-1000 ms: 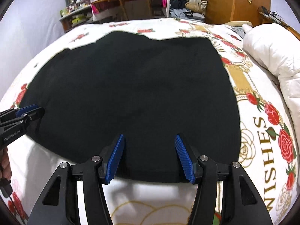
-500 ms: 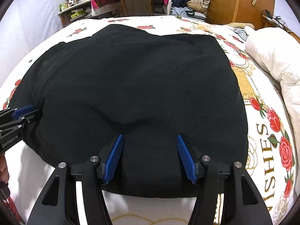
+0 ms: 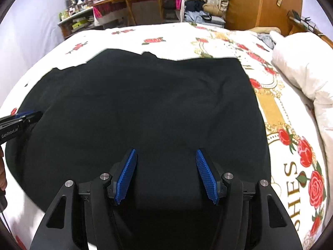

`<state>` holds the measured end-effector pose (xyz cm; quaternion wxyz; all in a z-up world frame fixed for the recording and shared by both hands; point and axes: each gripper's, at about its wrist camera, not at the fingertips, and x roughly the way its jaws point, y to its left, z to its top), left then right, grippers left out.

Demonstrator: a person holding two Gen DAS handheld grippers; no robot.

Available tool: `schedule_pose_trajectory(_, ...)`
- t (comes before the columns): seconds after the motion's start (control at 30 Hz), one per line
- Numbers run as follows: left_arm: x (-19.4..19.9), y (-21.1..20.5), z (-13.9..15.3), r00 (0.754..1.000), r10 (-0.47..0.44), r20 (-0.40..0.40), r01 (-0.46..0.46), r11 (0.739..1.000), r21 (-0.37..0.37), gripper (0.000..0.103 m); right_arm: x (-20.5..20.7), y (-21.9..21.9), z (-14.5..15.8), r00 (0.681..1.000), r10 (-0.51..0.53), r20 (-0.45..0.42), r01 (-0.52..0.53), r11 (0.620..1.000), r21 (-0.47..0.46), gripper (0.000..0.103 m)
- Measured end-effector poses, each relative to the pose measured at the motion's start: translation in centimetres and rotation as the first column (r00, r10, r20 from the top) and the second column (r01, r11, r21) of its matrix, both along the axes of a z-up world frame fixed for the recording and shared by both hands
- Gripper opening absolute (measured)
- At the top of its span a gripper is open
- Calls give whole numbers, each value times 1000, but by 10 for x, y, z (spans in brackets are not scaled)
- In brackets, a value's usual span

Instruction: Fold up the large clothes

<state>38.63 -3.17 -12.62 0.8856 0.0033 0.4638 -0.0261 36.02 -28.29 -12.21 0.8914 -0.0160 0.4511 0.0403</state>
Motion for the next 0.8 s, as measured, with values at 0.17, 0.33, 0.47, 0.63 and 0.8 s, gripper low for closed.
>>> schedule_pose_trajectory(0.17,4,-3,7,999,-29,14,28,999,36,33,13,-2,8,1000,11,0,-11,999,-31,60)
schedule_pose_trajectory(0.33,17,-18,33,995,-78,65,78,997,-4,33,32,-16,29,999,-13,44,14,1000,-10,60)
schedule_pose_trajectory(0.47,38,-47,42,988,-132,87,135,990,-31,33,56,-26,25,999,-35,34,36,999,-6,60)
schedule_pose_trajectory(0.63,67,-81,25,982,-185,42,185,983,-12,33,79,-44,9,997,-75,-6,75,997,6,60)
schedule_pose_trajectory(0.8,92,-85,-5,984,-172,-49,172,985,1,35,97,-56,-6,994,-102,-45,102,995,7,58)
